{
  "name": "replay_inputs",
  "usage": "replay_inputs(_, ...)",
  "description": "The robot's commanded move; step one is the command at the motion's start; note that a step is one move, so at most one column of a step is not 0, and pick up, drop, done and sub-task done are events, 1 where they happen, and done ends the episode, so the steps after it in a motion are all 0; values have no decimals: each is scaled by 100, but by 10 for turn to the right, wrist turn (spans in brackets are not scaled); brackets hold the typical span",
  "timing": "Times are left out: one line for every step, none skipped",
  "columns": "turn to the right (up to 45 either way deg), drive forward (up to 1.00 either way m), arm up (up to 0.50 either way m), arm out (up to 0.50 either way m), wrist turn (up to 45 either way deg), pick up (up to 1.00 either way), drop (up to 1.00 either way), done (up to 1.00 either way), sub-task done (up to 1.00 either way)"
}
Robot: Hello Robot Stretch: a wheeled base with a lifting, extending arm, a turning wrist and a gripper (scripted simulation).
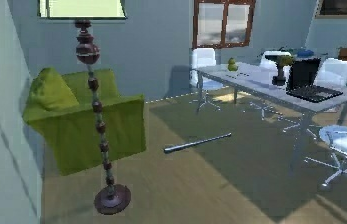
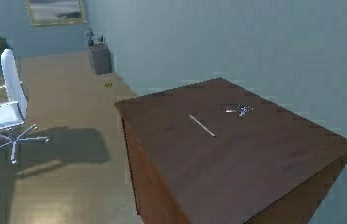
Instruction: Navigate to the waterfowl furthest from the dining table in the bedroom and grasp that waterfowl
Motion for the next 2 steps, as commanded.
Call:
replay_inputs(0, 20, 0, 0, 0, 0, 0, 0, 0)
replay_inputs(450, 0, 0, 0, 0, 0, 0, 0, 0)
